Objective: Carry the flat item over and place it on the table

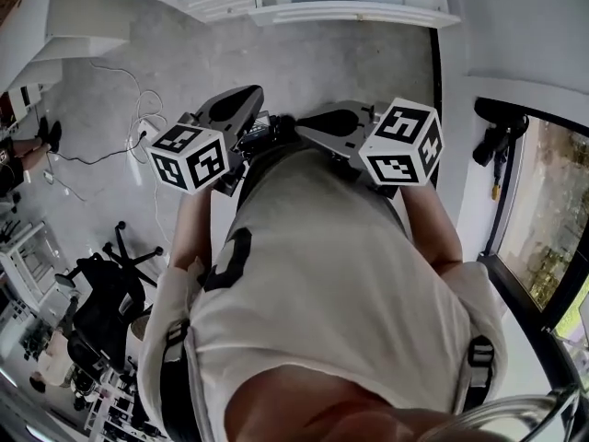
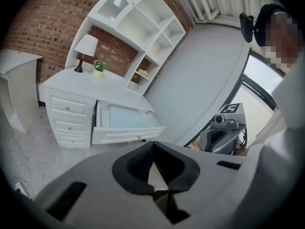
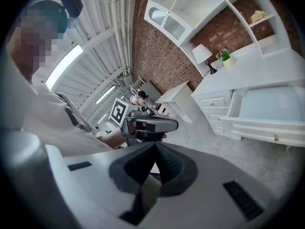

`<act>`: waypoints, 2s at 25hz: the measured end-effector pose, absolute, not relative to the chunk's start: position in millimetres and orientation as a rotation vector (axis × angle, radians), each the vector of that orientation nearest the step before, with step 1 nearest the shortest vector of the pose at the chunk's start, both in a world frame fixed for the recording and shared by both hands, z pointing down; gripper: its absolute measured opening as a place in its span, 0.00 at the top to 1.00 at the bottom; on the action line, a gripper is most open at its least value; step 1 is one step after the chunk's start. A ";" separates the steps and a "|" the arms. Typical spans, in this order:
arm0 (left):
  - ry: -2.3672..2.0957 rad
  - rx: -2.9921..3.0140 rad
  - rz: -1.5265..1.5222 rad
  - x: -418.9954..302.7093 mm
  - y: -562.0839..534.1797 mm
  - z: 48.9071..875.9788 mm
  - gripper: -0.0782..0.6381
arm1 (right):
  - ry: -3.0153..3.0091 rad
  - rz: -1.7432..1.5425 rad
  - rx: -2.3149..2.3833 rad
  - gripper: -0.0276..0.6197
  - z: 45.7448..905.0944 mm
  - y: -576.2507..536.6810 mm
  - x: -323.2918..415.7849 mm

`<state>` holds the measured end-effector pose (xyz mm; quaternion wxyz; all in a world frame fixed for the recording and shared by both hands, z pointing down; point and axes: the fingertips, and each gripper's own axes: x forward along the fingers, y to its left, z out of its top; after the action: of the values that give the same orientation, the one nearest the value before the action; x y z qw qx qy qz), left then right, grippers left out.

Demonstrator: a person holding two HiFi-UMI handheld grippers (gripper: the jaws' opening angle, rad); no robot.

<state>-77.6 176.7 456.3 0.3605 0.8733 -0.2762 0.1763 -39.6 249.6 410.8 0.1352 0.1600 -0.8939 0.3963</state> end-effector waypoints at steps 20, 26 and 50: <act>-0.904 2.535 0.531 45.3 149.3 409.8 0.86 | -2.790 0.920 0.262 0.68 382.1 238.2 28.9; -0.922 2.522 0.529 54.9 142.2 411.1 0.86 | -2.819 0.861 0.295 0.78 379.1 226.2 34.4; -0.772 2.445 0.327 -3.6 28.6 429.6 0.86 | -2.802 0.946 0.140 0.95 378.4 112.3 -42.1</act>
<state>-3.6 28.6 429.6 0.2750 0.9094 -0.2872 0.1216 -42.1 112.3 378.4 0.0903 0.0472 -0.9425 0.3182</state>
